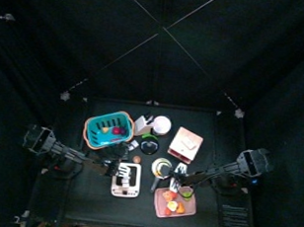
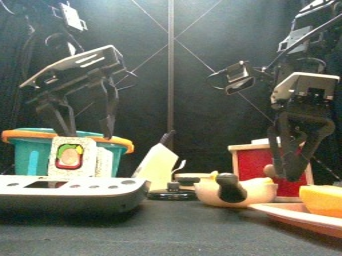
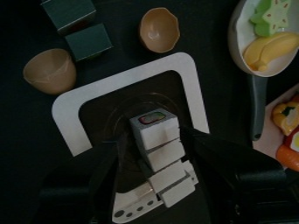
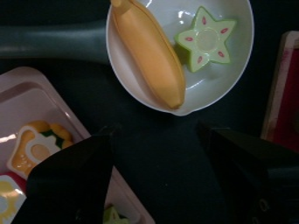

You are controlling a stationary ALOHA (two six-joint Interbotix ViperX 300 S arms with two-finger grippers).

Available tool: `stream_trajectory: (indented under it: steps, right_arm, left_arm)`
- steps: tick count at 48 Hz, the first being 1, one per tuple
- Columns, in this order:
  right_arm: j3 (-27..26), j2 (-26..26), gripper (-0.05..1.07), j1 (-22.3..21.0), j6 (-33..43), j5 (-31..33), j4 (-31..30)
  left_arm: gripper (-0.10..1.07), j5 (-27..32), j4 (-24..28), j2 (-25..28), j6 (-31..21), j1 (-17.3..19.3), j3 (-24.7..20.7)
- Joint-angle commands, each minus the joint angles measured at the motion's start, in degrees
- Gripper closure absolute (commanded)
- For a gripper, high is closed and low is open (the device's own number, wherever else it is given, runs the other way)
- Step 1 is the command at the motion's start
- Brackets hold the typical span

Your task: Grab cleaver

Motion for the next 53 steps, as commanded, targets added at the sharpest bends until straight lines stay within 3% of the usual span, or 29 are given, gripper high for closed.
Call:
stream_trajectory:
  steps: [1,6,17,37,53]
  right_arm:
    - [-1.14,-1.14,0.04,-0.18,-0.09,-0.09,-0.18]
    - [-1.85,-1.58,0.04,-0.35,-0.09,0.09,-0.26]
    - [-4.13,-4.66,0.04,-2.99,-0.09,0.7,-2.72]
    - [-11.25,-8.35,0.04,-16.52,-0.09,0.44,-8.17]
    - [-20.57,-5.71,0.04,-25.31,-1.67,1.14,-6.24]
  left_arm:
    - [0.09,0.0,1.58,-1.49,0.0,0.26,-0.35]
    - [0.1,0.0,4.39,-2.46,0.09,0.26,-0.35]
    - [0.1,0.18,15.82,-8.26,0.09,0.97,0.79]
    - [0.1,-2.72,38.76,-20.92,0.09,2.46,10.55]
    - [0.1,-5.62,48.52,-31.2,0.09,8.44,19.51]
